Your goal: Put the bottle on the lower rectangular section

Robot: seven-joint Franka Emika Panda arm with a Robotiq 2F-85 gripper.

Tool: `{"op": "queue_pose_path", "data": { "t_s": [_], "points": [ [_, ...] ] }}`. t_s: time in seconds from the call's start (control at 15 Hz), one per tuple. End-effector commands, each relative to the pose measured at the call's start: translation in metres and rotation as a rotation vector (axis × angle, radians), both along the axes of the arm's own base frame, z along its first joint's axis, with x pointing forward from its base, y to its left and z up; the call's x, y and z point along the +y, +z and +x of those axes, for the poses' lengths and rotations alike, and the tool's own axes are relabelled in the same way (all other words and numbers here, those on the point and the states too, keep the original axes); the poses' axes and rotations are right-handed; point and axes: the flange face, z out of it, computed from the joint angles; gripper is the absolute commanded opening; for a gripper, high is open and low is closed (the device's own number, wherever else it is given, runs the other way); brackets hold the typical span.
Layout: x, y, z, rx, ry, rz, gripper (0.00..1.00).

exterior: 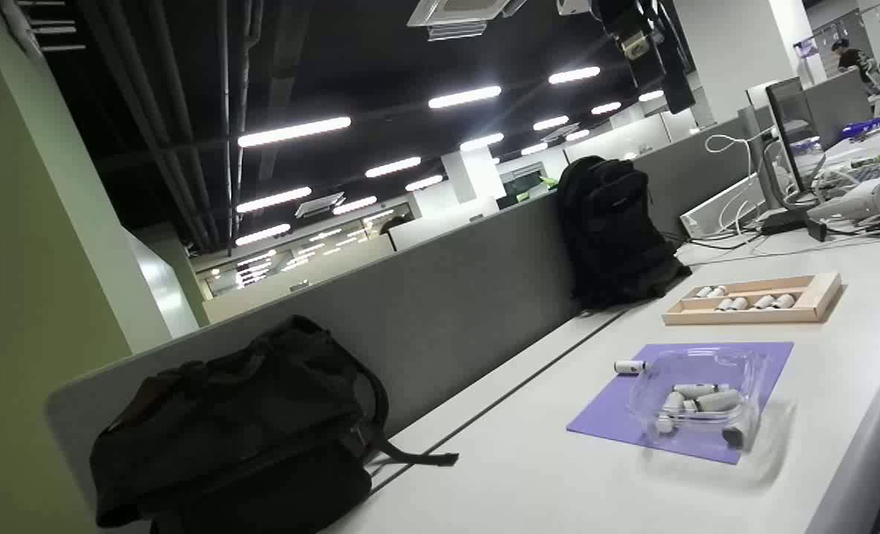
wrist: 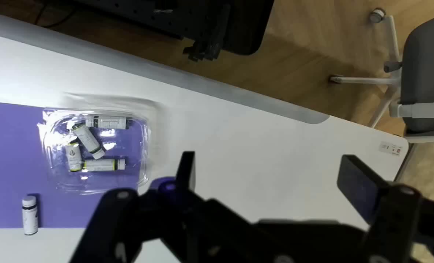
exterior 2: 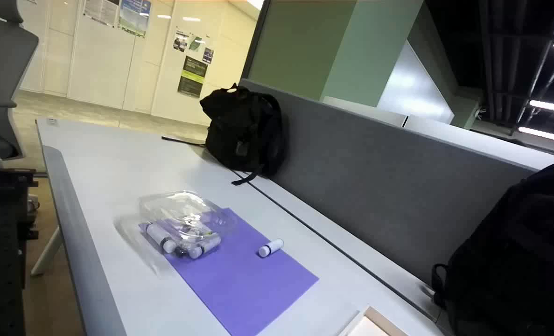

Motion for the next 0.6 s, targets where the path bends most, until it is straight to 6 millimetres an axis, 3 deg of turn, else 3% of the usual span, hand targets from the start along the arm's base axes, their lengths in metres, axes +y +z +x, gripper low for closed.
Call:
{"op": "queue_pose_path", "data": {
  "t_s": [0.0, 0.4, 0.53],
  "points": [
    [0.000, 0.001, 0.000, 0.000, 0.000, 0.000, 1.00],
    [0.000, 0.001, 0.000, 0.000, 0.000, 0.000, 1.00],
    [-0.019, -0.001, 0.023, -0.047, -0.003, -0.057, 1.00]
  ]
}}
